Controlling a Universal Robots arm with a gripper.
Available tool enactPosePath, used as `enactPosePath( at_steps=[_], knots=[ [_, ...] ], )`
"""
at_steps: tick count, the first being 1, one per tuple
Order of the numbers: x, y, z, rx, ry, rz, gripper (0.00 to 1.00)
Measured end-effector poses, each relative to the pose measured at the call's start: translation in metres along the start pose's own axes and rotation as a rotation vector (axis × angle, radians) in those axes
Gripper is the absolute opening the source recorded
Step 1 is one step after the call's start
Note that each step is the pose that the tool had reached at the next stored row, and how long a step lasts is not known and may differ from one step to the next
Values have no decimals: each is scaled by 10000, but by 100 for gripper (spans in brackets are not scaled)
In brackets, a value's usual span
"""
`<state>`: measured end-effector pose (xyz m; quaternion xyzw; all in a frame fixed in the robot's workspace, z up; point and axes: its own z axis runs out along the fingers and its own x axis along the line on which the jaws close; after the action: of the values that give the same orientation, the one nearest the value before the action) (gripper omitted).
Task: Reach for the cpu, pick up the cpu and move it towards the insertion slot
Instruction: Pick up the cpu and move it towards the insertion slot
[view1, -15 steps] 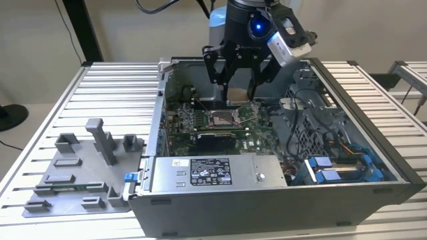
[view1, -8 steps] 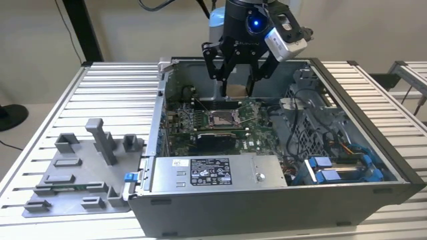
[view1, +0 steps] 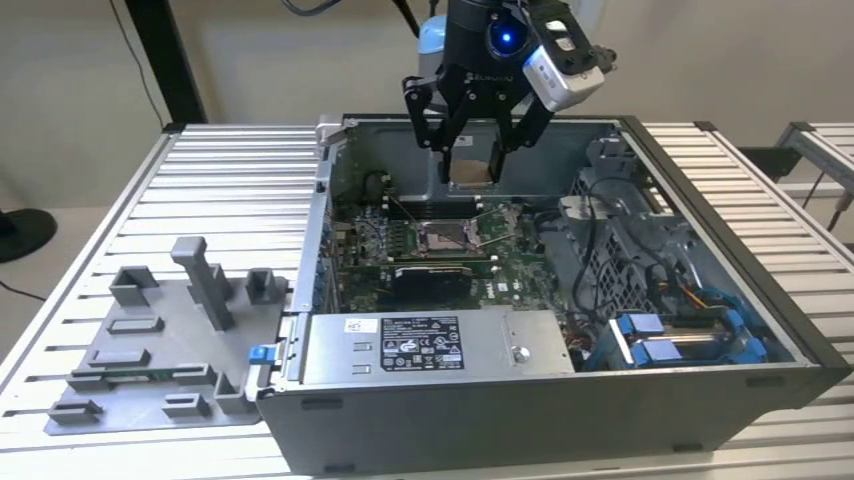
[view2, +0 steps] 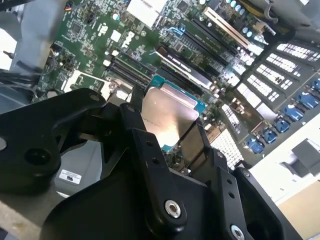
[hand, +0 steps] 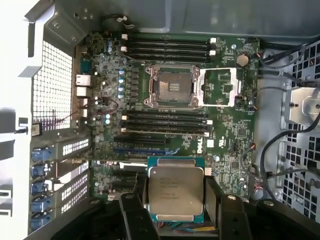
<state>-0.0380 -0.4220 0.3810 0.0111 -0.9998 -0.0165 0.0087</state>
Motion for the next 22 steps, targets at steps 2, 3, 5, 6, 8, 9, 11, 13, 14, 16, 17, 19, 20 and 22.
enactPosePath(
  at_steps=[2,3,5,6,8,9,11,13,14,16,17,19,20,22],
  knots=[
    [-1,49,3,0,0,0,0],
    [-2,77,6,-1,-1,0,0],
    [-3,132,11,0,0,0,0],
    [-3,161,13,-1,0,1,0],
    [-5,221,18,0,0,1,0],
    [-5,259,22,-1,-1,1,0],
    [-8,342,28,-1,-1,0,0],
    [-10,427,35,-1,-1,0,0],
    [-10,459,38,1,0,0,0],
    [-12,518,43,0,0,1,0],
    [-12,545,47,-2,-1,1,0],
    [-15,584,51,0,0,-1,0],
    [-17,599,53,0,0,-4,0],
    [-22,626,57,0,0,-9,0]
  ],
)
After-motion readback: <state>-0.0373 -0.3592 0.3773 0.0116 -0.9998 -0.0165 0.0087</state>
